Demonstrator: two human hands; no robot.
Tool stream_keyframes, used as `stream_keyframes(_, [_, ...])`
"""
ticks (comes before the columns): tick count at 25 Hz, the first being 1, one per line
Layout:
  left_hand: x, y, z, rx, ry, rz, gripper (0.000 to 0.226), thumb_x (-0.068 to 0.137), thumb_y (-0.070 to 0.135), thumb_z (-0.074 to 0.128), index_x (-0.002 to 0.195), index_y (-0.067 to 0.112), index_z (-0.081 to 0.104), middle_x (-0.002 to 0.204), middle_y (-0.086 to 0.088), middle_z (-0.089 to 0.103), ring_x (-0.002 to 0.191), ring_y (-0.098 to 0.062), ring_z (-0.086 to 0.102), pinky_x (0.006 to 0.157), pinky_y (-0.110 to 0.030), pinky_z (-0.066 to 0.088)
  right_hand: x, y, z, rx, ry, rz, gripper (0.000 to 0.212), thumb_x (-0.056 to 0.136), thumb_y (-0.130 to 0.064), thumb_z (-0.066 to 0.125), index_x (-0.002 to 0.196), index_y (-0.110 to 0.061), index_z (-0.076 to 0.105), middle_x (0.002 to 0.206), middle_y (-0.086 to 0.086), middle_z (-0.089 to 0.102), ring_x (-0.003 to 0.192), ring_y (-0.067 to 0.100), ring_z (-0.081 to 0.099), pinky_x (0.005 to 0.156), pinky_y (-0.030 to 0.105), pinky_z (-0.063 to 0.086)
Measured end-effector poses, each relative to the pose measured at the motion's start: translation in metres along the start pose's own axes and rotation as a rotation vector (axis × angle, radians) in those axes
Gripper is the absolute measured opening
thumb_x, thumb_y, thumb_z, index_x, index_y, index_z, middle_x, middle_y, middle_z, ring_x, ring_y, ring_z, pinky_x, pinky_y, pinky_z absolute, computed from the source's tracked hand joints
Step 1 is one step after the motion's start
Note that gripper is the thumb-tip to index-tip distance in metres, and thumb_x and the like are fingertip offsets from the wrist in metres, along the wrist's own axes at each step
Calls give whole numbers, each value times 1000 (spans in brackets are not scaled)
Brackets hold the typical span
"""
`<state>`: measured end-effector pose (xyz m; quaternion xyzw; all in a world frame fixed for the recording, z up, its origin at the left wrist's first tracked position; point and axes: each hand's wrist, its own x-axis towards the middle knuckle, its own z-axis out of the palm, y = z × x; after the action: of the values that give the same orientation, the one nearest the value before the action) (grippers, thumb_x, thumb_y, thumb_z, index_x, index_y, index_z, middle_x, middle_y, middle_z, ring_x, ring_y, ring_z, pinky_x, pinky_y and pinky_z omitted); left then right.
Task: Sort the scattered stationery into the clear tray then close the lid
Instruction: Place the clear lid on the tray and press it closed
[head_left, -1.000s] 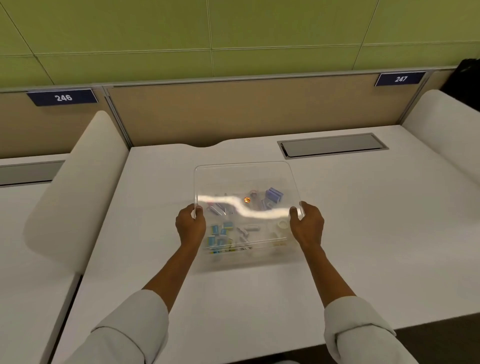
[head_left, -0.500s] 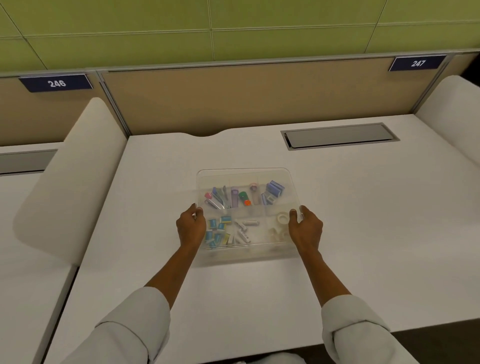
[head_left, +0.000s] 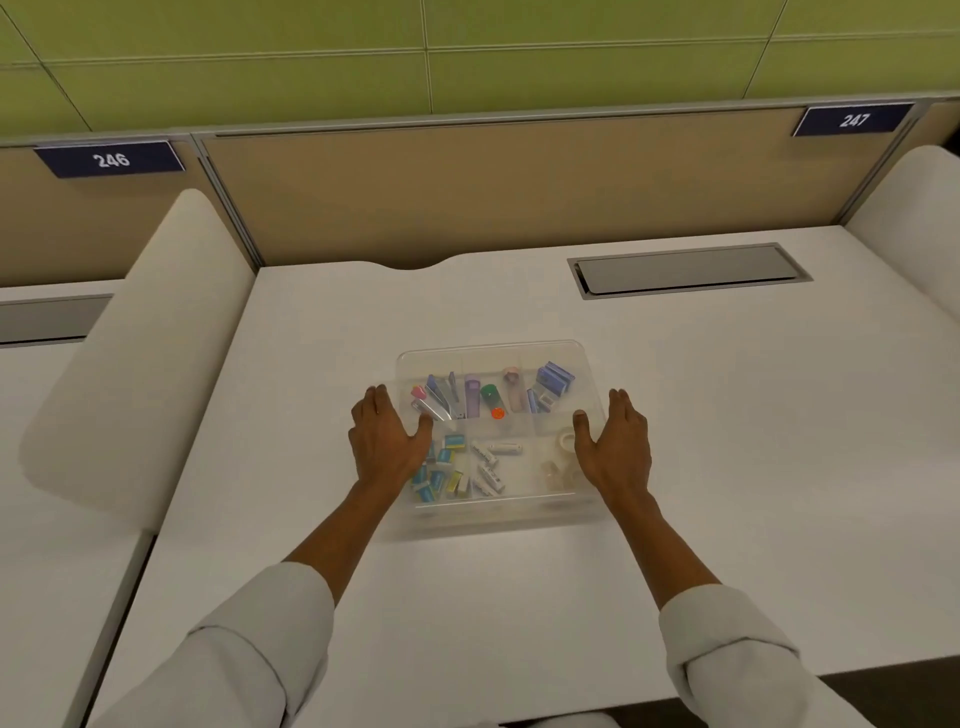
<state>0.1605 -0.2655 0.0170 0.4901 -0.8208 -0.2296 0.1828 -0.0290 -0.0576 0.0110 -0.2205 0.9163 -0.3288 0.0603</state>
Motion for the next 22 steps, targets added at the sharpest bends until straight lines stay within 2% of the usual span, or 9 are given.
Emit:
stream_keyframes(3, [30,7,-4,59,-71,150,78,89,46,59,145,0,29,151,-20,34,140,-35,29,111,-50,32,30,-21,1,-40,-65,-117,70,99,-42,54,152,-3,31,158,17,37,145,35,35,114,49,35])
stream_keyframes(5, [48,13,-3,128,-154,251,82,91,55,46,149,2,23,157,-17,23,147,-31,17,118,-47,21,49,-41,8,-110,-129,-266,69,99,-42,53,150,0,34,157,20,39,145,36,36,116,48,33])
stream_keyframes(7, [65,17,2,189,-233,336,88,88,64,31,151,4,18,160,-13,15,149,-27,9,120,-46,13,65,-66,21,-223,-224,-398,70,101,-47,44,153,-2,29,161,18,32,150,33,27,121,51,24])
stream_keyframes(10, [79,14,14,251,-317,408,95,83,73,13,152,7,13,161,-9,8,150,-22,2,120,-44,4,80,-97,48,-407,-371,-563,76,101,-58,23,158,-8,16,167,12,17,155,26,11,125,53,9])
stream_keyframes(12, [83,9,22,261,-313,412,98,81,76,4,152,9,13,161,-8,9,150,-20,2,121,-44,2,86,-108,66,-479,-421,-626,87,93,-66,2,159,-10,13,168,10,14,156,25,8,125,53,5])
stream_keyframes(15, [82,6,30,231,-255,407,94,85,74,1,152,11,19,160,-7,18,149,-19,9,122,-44,5,91,-106,87,-458,-423,-648,115,74,-77,-28,158,-10,16,167,10,17,155,26,11,124,53,5])
stream_keyframes(17, [83,5,32,226,-240,402,92,85,73,-1,152,13,20,159,-5,20,149,-18,11,122,-44,6,92,-102,95,-418,-416,-631,120,72,-78,-29,158,-11,21,166,10,23,155,25,16,124,52,6])
stream_keyframes(22, [84,2,37,224,-234,385,94,84,75,-3,152,16,21,160,-2,20,149,-17,11,122,-43,7,92,-103,98,-337,-401,-597,112,79,-78,-20,155,-13,32,162,8,33,152,24,24,125,49,9])
